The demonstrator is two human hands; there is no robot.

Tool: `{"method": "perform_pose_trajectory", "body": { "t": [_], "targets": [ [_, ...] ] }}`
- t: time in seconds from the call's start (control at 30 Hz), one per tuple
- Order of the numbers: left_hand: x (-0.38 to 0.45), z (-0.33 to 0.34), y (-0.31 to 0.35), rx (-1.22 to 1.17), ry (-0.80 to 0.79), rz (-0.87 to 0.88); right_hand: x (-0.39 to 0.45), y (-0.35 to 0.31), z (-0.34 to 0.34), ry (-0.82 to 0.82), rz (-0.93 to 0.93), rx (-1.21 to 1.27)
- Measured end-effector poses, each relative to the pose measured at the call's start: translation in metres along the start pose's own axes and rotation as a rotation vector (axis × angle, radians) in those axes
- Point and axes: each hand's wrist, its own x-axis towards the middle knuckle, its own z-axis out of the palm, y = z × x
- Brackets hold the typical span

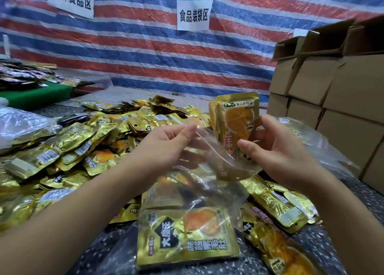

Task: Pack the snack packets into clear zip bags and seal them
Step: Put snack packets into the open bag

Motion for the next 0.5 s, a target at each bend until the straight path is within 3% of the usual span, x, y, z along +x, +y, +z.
{"method": "perform_pose_trajectory", "body": {
  "t": [0.1,0.23,0.4,0.5],
  "targets": [
    [-0.001,0.003,0.000,0.057,0.024,-0.007,0.001,-0.001,0.002,0.085,-0.072,-0.011],
    [-0.001,0.001,0.002,-0.005,0.068,-0.042,0.003,0.001,0.010,0.170,-0.043,0.226],
    [-0.001,0.000,0.003,-0.060,0.055,-0.026,0.003,0.001,0.014,0.088,0.041,0.303],
    [-0.001,0.000,0.003,-0.056,0.043,-0.003,0.003,-0.001,0.010,0.013,0.070,0.191]
  ]
}}
